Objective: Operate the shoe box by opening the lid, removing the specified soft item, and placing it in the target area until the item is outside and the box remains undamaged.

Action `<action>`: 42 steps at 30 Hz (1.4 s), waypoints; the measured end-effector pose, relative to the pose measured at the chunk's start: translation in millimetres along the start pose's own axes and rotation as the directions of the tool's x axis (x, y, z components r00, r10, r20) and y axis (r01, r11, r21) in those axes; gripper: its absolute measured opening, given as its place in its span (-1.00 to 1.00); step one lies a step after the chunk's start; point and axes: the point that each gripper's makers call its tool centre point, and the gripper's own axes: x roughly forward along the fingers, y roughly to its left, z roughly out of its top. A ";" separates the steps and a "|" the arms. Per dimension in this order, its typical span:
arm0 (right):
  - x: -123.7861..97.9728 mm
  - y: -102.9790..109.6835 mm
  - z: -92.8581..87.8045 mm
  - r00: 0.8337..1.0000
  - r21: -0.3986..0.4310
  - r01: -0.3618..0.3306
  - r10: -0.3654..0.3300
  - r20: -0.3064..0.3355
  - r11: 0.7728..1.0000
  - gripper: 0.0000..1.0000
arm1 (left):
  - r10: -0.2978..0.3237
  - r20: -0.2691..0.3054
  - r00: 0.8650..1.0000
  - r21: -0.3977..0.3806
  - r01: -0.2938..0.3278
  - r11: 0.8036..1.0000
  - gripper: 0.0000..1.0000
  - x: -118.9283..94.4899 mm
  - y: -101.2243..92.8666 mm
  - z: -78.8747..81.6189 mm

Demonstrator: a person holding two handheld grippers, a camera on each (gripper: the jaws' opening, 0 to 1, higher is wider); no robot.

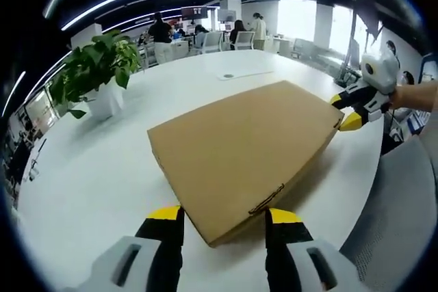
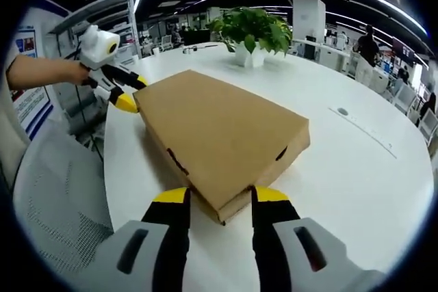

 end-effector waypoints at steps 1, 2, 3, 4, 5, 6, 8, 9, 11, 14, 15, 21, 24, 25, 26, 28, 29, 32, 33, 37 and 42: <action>0.2 1.3 0.1 1.000 -0.001 -0.001 0.001 0.000 1.000 -0.37 | -0.001 0.001 1.000 0.001 0.001 1.000 -0.05 -0.4 1.1 -0.7; 0.7 2.4 0.4 1.000 -0.001 -0.002 0.002 0.000 1.000 -0.37 | -0.002 0.002 1.000 0.004 0.002 1.000 -0.05 -0.9 1.9 -1.3; 1.2 4.5 0.6 1.000 -0.001 -0.003 0.003 0.000 1.000 -0.38 | -0.003 0.004 1.000 0.007 0.003 1.000 -0.05 -1.5 3.7 -2.3; 1.7 6.6 1.0 1.000 0.002 -0.005 0.005 0.002 1.000 -0.38 | -0.004 0.004 1.000 0.008 0.004 1.000 -0.04 -2.0 4.9 -2.9; 2.0 8.3 1.3 1.000 0.004 -0.009 0.009 0.004 1.000 -0.38 | -0.004 0.006 1.000 0.010 0.004 1.000 -0.03 -2.6 6.6 -3.6; 2.8 11.3 1.7 1.000 0.007 -0.013 0.013 0.006 1.000 -0.39 | -0.003 0.007 1.000 0.008 0.003 1.000 -0.03 -2.9 8.1 -3.8; 3.9 14.8 2.0 1.000 0.002 -0.012 0.012 0.006 1.000 -0.39 | -0.006 0.007 1.000 0.013 0.006 1.000 -0.02 -4.2 11.2 -5.3; 4.4 16.5 2.4 1.000 0.005 -0.012 0.012 0.007 1.000 -0.39 | -0.008 0.006 1.000 0.014 0.008 1.000 -0.02 -4.7 13.0 -6.0; 5.2 18.4 2.9 1.000 0.007 -0.010 0.010 0.008 1.000 -0.39 | -0.012 0.002 1.000 0.018 0.012 1.000 -0.02 -5.4 13.8 -6.6; 6.2 20.7 3.5 1.000 0.009 -0.010 0.010 0.007 1.000 -0.40 | -0.016 -0.002 1.000 0.021 0.016 1.000 -0.02 -6.1 15.2 -7.4; 6.4 21.6 3.5 1.000 0.009 -0.010 0.010 0.007 1.000 -0.40 | -0.017 -0.004 1.000 0.022 0.017 1.000 -0.02 -6.2 16.2 -7.9; 6.4 26.6 3.6 1.000 0.009 -0.012 0.012 0.007 1.000 -0.40 | -0.029 -0.013 0.999 0.032 0.030 0.999 -0.02 -8.0 19.3 -9.7; 6.8 28.4 3.7 1.000 0.008 -0.011 0.011 0.007 1.000 -0.40 | -0.035 -0.012 0.999 0.031 0.036 0.999 -0.02 -9.2 20.5 -10.7; 6.9 29.0 3.8 1.000 0.008 -0.011 0.011 0.007 1.000 -0.40 | -0.037 -0.012 0.999 0.031 0.037 0.999 -0.01 -9.6 20.8 -11.0; 7.0 29.7 3.8 1.000 0.006 -0.012 0.011 0.007 1.000 -0.40 | -0.037 -0.011 0.999 0.030 0.038 0.999 -0.01 -9.8 21.1 -11.2; 7.3 29.9 4.1 1.000 -0.002 -0.011 0.011 0.009 1.000 -0.41 | -0.037 -0.012 0.999 0.029 0.038 0.999 -0.01 -10.1 21.1 -11.6; 7.3 29.6 4.2 1.000 0.001 -0.011 0.011 0.008 1.000 -0.41 | -0.036 -0.012 0.999 0.027 0.036 0.999 -0.01 -10.3 20.9 -11.7; 7.3 28.7 4.5 1.000 -0.009 -0.015 0.015 0.005 1.000 -0.41 | -0.032 -0.013 0.999 0.024 0.033 0.999 -0.02 -10.7 20.5 -12.2; 7.5 27.8 4.7 1.000 -0.011 -0.017 0.017 0.003 1.000 -0.41 | -0.031 -0.012 0.999 0.022 0.031 0.999 -0.02 -11.0 20.2 -12.6; 8.1 26.6 4.8 1.000 -0.016 -0.020 0.020 -0.001 1.000 -0.40 | -0.028 -0.006 1.000 0.011 0.028 1.000 -0.01 -11.6 19.3 -12.9; 8.0 26.7 4.6 1.000 -0.011 -0.018 0.018 0.002 1.000 -0.40 | -0.023 -0.008 1.000 0.013 0.023 1.000 0.00 -11.7 18.7 -12.8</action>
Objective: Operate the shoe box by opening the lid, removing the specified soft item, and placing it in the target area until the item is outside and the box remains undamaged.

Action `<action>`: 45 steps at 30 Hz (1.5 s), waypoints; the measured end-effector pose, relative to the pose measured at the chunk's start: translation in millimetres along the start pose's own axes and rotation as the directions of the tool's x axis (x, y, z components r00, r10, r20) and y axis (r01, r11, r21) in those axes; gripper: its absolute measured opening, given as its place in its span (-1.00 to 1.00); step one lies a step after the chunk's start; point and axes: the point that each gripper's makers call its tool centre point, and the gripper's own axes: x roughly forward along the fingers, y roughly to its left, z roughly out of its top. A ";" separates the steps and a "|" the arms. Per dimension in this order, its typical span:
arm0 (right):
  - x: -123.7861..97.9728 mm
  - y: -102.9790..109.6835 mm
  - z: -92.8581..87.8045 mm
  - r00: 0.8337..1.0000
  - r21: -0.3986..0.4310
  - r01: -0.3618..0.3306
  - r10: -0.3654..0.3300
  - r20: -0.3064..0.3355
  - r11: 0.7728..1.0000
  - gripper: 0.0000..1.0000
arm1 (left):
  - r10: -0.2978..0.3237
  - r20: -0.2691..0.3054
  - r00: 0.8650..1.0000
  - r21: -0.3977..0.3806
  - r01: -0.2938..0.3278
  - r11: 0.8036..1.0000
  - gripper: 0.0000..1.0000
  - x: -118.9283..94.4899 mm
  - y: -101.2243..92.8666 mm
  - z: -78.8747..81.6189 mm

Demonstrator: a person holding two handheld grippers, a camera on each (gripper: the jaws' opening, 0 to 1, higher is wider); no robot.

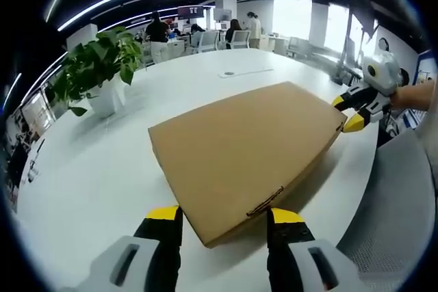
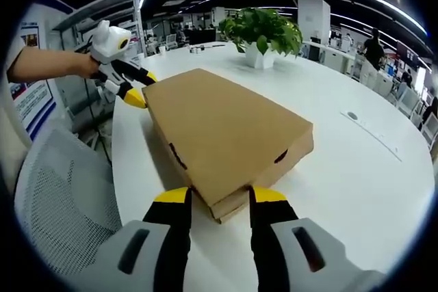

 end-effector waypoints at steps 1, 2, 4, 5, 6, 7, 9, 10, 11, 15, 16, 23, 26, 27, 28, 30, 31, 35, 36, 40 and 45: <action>0.0 0.1 0.1 1.000 0.002 0.000 0.000 0.000 1.000 -0.40 | 0.001 -0.002 1.000 -0.001 -0.001 1.000 0.00 0.1 -0.2 0.3; -0.2 0.1 0.4 1.000 0.002 0.000 0.000 0.000 1.000 -0.40 | 0.001 -0.002 1.000 0.000 -0.001 1.000 0.01 0.1 -0.5 0.6; -1.2 0.4 1.4 1.000 0.007 -0.003 0.003 0.003 1.000 -0.39 | 0.002 -0.002 1.000 -0.005 -0.002 1.000 0.03 -0.4 -1.0 1.0; -2.2 0.4 2.3 1.000 0.010 -0.004 0.004 0.006 1.000 -0.39 | 0.002 -0.001 1.000 -0.006 -0.002 1.000 0.04 -0.6 -1.0 1.2; -3.0 0.5 3.1 1.000 0.012 -0.004 0.004 0.007 1.000 -0.39 | 0.000 0.004 1.000 -0.008 0.000 1.000 0.05 -1.5 -1.7 1.7; -3.8 0.7 3.9 1.000 0.012 -0.006 0.005 0.010 1.000 -0.39 | 0.000 0.007 1.000 -0.008 0.000 1.000 0.05 -2.4 -2.1 2.1; -4.7 1.1 5.2 1.000 0.011 -0.007 0.007 0.013 1.000 -0.39 | 0.002 0.016 1.000 -0.007 -0.002 1.000 0.06 -4.5 -2.3 4.0; -5.9 1.6 6.7 1.000 0.009 -0.007 0.007 0.015 1.000 -0.39 | 0.002 0.021 1.000 -0.009 -0.002 1.000 0.07 -5.4 -2.5 5.1; -6.7 1.9 7.5 1.000 0.007 -0.007 0.006 0.017 1.000 -0.39 | 0.003 0.023 1.000 -0.008 -0.002 1.000 0.07 -5.9 -2.6 5.6; -12.3 2.8 14.2 1.000 -0.007 -0.005 0.006 0.029 1.000 -0.39 | 0.009 0.044 0.999 -0.007 -0.009 1.000 0.09 -11.3 -3.2 11.1; -13.5 2.9 15.7 0.999 -0.008 -0.005 0.005 0.032 1.000 -0.39 | 0.010 0.049 0.999 -0.009 -0.009 1.000 0.09 -12.8 -2.9 12.5; -22.1 4.2 27.0 0.999 -0.035 0.001 0.000 0.054 0.999 -0.37 | 0.003 0.073 0.997 0.001 -0.004 1.000 0.13 -21.6 -4.3 22.9; -24.9 4.3 31.3 0.998 -0.046 0.003 0.000 0.063 0.999 -0.36 | 0.001 0.076 0.997 0.018 -0.002 1.000 0.15 -25.3 -4.6 27.4; -25.8 4.3 32.5 0.998 -0.048 0.003 0.000 0.065 0.999 -0.36 | 0.001 0.077 0.997 0.026 -0.003 1.000 0.15 -26.7 -4.4 29.4; -26.8 4.0 34.1 0.998 -0.050 0.006 -0.002 0.069 0.999 -0.35 | 0.001 0.077 0.997 0.031 -0.003 1.000 0.15 -27.7 -4.1 30.7; -29.3 4.4 38.8 0.997 -0.051 0.005 -0.001 0.078 0.999 -0.34 | -0.002 0.080 0.997 0.041 -0.001 0.999 0.17 -29.7 -3.6 34.2; -30.7 4.0 41.0 0.997 -0.052 0.007 -0.003 0.082 0.999 -0.35 | -0.003 0.082 0.997 0.045 0.000 0.999 0.18 -30.5 -3.5 35.7; -36.0 -2.6 52.9 0.995 -0.097 0.035 -0.025 0.096 0.995 -0.40 | 0.001 0.099 0.995 0.061 -0.007 0.998 0.18 -35.4 0.3 46.1; -37.2 -4.0 56.2 0.995 -0.096 0.037 -0.028 0.099 0.995 -0.41 | 0.003 0.106 0.994 0.065 -0.010 0.998 0.19 -36.6 0.7 49.1; -41.3 -9.8 66.4 0.992 -0.100 0.054 -0.043 0.117 0.994 -0.46 | 0.009 0.121 0.993 0.085 -0.020 0.996 0.19 -41.1 1.0 60.6; -43.6 -17.2 76.5 0.989 -0.112 0.074 -0.058 0.133 0.991 -0.51 | 0.018 0.140 0.990 0.094 -0.032 0.995 0.18 -43.6 3.6 72.0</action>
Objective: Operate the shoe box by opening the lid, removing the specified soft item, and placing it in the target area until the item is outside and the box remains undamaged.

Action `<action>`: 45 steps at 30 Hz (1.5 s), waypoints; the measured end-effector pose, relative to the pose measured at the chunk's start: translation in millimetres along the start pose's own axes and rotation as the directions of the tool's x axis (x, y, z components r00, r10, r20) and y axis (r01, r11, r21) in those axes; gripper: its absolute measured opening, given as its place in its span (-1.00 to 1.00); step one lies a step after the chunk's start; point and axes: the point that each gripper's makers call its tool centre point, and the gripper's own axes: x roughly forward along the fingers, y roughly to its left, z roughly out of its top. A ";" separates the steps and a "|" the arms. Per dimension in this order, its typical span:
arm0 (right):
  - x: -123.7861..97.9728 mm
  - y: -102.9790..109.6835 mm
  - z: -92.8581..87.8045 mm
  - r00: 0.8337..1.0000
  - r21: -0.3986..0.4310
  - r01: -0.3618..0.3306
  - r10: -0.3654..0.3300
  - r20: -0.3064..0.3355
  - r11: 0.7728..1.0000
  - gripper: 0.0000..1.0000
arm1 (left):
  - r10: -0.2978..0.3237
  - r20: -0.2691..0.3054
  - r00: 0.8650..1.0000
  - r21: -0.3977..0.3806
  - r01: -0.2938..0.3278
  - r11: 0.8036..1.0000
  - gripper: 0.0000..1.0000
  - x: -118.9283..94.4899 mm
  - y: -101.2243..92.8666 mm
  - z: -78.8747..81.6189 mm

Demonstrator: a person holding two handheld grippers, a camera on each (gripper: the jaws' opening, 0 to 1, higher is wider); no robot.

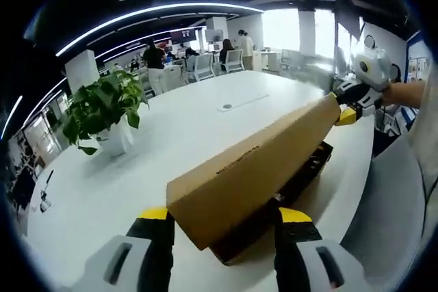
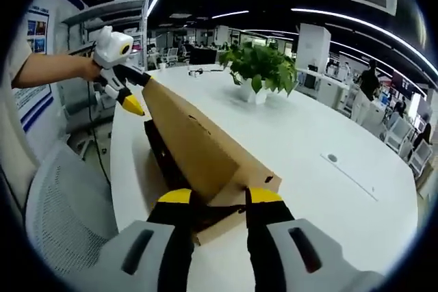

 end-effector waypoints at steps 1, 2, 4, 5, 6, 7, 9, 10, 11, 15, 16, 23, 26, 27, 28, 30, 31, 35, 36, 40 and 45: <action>0.1 -2.4 1.9 1.000 -0.002 0.005 -0.005 0.003 1.000 -0.52 | 0.005 0.003 1.000 0.009 -0.005 1.000 0.17 0.1 1.5 2.0; 0.1 -3.9 3.5 1.000 -0.002 0.007 -0.007 0.004 1.000 -0.53 | 0.008 0.002 1.000 0.015 -0.008 1.000 0.15 0.0 2.7 3.3; -0.2 -7.6 7.8 1.000 -0.002 0.014 -0.014 0.013 1.000 -0.54 | 0.016 0.010 1.000 0.022 -0.016 1.000 0.11 -0.5 6.2 7.5; -0.1 -10.3 9.8 1.000 -0.008 0.024 -0.024 0.017 1.000 -0.56 | 0.019 0.015 1.000 0.024 -0.020 1.000 0.09 -0.6 7.9 9.9; 0.0 -13.6 11.8 0.999 -0.016 0.035 -0.034 0.019 0.999 -0.59 | 0.022 0.018 1.000 0.022 -0.022 1.000 0.07 -0.7 9.3 11.9; 0.1 -15.6 13.6 0.999 -0.016 0.038 -0.038 0.022 0.999 -0.60 | 0.027 0.022 0.999 0.025 -0.028 0.999 0.05 -0.5 11.6 14.8; 0.2 -20.0 18.5 0.999 -0.001 0.043 -0.043 0.032 0.999 -0.60 | 0.037 0.029 0.999 0.034 -0.038 0.999 0.01 0.7 16.1 18.9; 0.4 -21.5 20.1 0.998 -0.001 0.044 -0.044 0.034 0.999 -0.60 | 0.044 0.033 0.999 0.040 -0.045 0.998 0.00 1.3 18.4 20.5; 0.7 -23.6 22.5 0.998 -0.006 0.049 -0.049 0.037 0.999 -0.61 | 0.051 0.037 0.998 0.043 -0.052 0.998 -0.02 2.1 21.7 22.5; 1.8 -30.3 28.8 0.997 -0.014 0.057 -0.056 0.043 0.998 -0.61 | 0.070 0.050 0.996 0.044 -0.072 0.996 -0.11 4.0 30.8 28.4; 2.1 -31.4 29.6 0.997 -0.014 0.057 -0.057 0.044 0.998 -0.61 | 0.074 0.053 0.996 0.042 -0.077 0.996 -0.13 4.6 32.6 29.8; 5.4 -43.0 38.0 0.996 -0.025 0.073 -0.072 0.055 0.997 -0.63 | 0.112 0.078 0.991 0.027 -0.114 0.993 -0.26 9.7 49.0 40.2; 7.0 -47.6 41.2 0.995 -0.030 0.083 -0.082 0.060 0.996 -0.64 | 0.133 0.084 0.988 0.033 -0.136 0.990 -0.34 12.1 56.6 44.0; 7.6 -49.0 42.1 0.995 -0.031 0.087 -0.085 0.061 0.996 -0.64 | 0.136 0.085 0.987 0.033 -0.139 0.990 -0.34 12.9 57.8 45.0; 8.3 -51.1 43.5 0.994 -0.032 0.090 -0.088 0.063 0.995 -0.64 | 0.140 0.088 0.986 0.030 -0.143 0.989 -0.35 14.1 59.5 46.8; 9.4 -55.0 45.7 0.994 -0.030 0.094 -0.092 0.066 0.995 -0.64 | 0.150 0.092 0.984 0.029 -0.153 0.988 -0.37 15.7 63.4 48.9; 9.8 -56.3 46.2 0.993 -0.029 0.095 -0.093 0.067 0.995 -0.65 | 0.153 0.094 0.984 0.027 -0.156 0.987 -0.39 16.1 64.7 49.7; 11.7 -62.5 49.1 0.992 -0.031 0.103 -0.101 0.073 0.994 -0.68 | 0.170 0.103 0.980 0.012 -0.172 0.985 -0.48 18.0 72.0 53.6; 12.8 -64.4 49.8 0.992 -0.033 0.107 -0.104 0.074 0.994 -0.68 | 0.175 0.105 0.979 0.011 -0.177 0.984 -0.50 18.8 73.8 54.9; 15.8 -70.7 53.3 0.991 -0.029 0.111 -0.108 0.079 0.993 -0.68 | 0.190 0.110 0.976 0.004 -0.191 0.982 -0.53 22.3 77.6 59.4; 19.3 -78.0 55.9 0.990 -0.026 0.117 -0.115 0.082 0.993 -0.69 | 0.216 0.116 0.969 -0.005 -0.217 0.976 -0.64 25.4 86.1 63.2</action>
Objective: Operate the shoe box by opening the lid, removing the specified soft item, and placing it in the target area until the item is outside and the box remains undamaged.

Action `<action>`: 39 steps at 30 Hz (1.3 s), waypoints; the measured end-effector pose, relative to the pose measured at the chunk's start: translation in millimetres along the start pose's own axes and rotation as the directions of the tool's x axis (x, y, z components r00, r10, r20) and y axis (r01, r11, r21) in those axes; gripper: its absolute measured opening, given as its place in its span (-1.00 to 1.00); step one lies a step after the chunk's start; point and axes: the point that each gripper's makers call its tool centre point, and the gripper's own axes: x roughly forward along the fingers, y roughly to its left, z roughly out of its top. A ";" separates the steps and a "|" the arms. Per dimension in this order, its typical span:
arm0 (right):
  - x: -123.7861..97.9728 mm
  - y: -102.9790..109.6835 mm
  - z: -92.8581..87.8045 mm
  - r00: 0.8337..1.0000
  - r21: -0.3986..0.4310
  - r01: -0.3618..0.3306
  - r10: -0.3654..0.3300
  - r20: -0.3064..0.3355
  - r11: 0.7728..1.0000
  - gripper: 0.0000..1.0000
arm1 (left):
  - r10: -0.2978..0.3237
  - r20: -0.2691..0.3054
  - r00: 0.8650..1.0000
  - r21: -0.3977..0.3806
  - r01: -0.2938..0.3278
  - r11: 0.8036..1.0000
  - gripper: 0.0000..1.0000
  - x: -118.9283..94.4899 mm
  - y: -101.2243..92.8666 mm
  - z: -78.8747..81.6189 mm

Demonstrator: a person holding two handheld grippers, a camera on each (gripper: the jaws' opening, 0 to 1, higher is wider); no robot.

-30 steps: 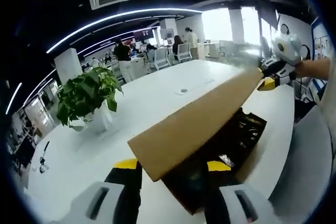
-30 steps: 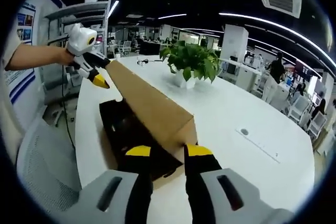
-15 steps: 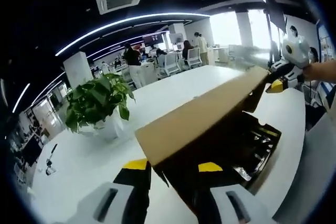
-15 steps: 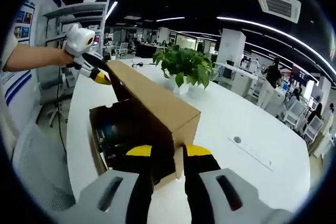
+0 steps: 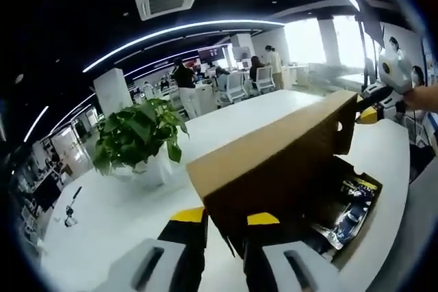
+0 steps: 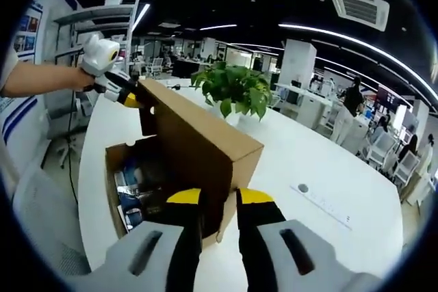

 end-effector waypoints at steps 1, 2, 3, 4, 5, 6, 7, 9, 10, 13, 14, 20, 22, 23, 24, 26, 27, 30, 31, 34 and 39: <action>0.5 -1.0 0.1 1.000 0.001 0.002 -0.002 0.001 1.000 -0.70 | 0.002 0.002 1.000 -0.005 -0.002 1.000 -0.64 0.9 1.0 0.4; 1.3 -2.5 0.2 1.000 0.002 0.004 -0.004 0.003 1.000 -0.70 | 0.004 0.004 1.000 -0.004 -0.004 1.000 -0.66 1.7 2.0 0.8; 1.6 -3.0 0.3 1.000 0.003 0.005 -0.005 0.003 1.000 -0.71 | 0.006 0.006 1.000 -0.003 -0.006 1.000 -0.67 2.2 2.7 1.1; 2.4 -4.4 0.6 1.000 0.007 0.007 -0.007 0.006 1.000 -0.71 | 0.007 0.007 1.000 -0.005 -0.007 1.000 -0.68 2.7 3.2 1.5; 3.0 -5.4 0.8 1.000 0.011 0.008 -0.008 0.008 1.000 -0.72 | 0.008 0.010 1.000 -0.007 -0.007 1.000 -0.70 3.4 3.7 1.9; 4.1 -6.9 1.2 1.000 0.019 0.011 -0.012 0.011 1.000 -0.72 | 0.011 0.012 1.000 -0.008 -0.011 1.000 -0.71 4.2 4.4 2.8; 5.1 -8.2 1.7 1.000 0.023 0.015 -0.015 0.014 1.000 -0.72 | 0.014 0.014 1.000 -0.009 -0.014 1.000 -0.73 4.7 4.7 3.5; 6.6 -10.5 2.2 1.000 0.026 0.020 -0.021 0.016 0.999 -0.73 | 0.015 0.017 1.000 -0.013 -0.014 1.000 -0.73 6.8 6.0 5.0; 7.9 -12.2 2.6 1.000 0.031 0.022 -0.023 0.018 0.999 -0.73 | 0.015 0.018 1.000 -0.014 -0.015 1.000 -0.74 7.8 6.4 5.4; 10.1 -15.2 3.2 0.999 0.036 0.025 -0.026 0.021 0.999 -0.73 | 0.025 0.020 0.999 -0.011 -0.025 1.000 -0.77 11.4 9.4 7.2; 10.9 -16.2 3.3 0.999 0.039 0.027 -0.028 0.024 0.999 -0.73 | 0.029 0.021 0.999 -0.011 -0.028 1.000 -0.80 12.1 10.6 7.5; 15.3 -21.5 0.6 0.998 0.063 0.054 -0.056 0.031 0.997 -0.75 | 0.049 0.023 0.999 -0.020 -0.048 0.999 -0.90 16.4 17.3 8.6; 18.1 -21.7 -2.9 0.997 0.090 0.066 -0.070 0.037 0.994 -0.73 | 0.050 0.025 0.998 -0.017 -0.049 0.999 -0.90 17.3 17.5 9.2; 19.0 -21.6 -4.4 0.997 0.094 0.069 -0.073 0.036 0.993 -0.72 | 0.050 0.025 0.998 -0.016 -0.049 0.999 -0.90 17.4 17.5 9.3; 20.2 -21.4 -7.5 0.996 0.100 0.075 -0.078 0.032 0.992 -0.71 | 0.050 0.026 0.998 -0.018 -0.049 0.999 -0.90 17.9 17.9 9.4; 20.9 -22.0 -11.0 0.996 0.106 0.086 -0.089 0.029 0.991 -0.70 | 0.048 0.028 0.998 -0.021 -0.048 0.999 -0.90 18.8 18.5 9.6; 21.0 -22.8 -12.9 0.995 0.111 0.092 -0.095 0.027 0.990 -0.70 | 0.048 0.028 0.998 -0.021 -0.047 0.999 -0.90 19.3 18.8 9.7; 21.9 -24.6 -20.9 0.995 0.122 0.098 -0.101 0.013 0.988 -0.67 | 0.049 0.029 0.998 -0.023 -0.048 0.999 -0.90 21.2 19.8 10.2; 22.1 -25.6 -24.3 0.995 0.124 0.101 -0.102 0.007 0.987 -0.68 | 0.050 0.029 0.998 -0.023 -0.049 0.999 -0.90 22.2 20.1 10.6; 21.9 -27.3 -32.7 0.995 0.127 0.104 -0.103 -0.012 0.986 -0.70 | 0.051 0.030 0.998 -0.020 -0.051 0.999 -0.90 24.8 21.1 11.3; 22.1 -29.9 -47.0 0.994 0.141 0.107 -0.102 -0.039 0.984 -0.71 | 0.052 0.031 0.998 -0.022 -0.051 0.998 -0.90 29.6 23.1 12.4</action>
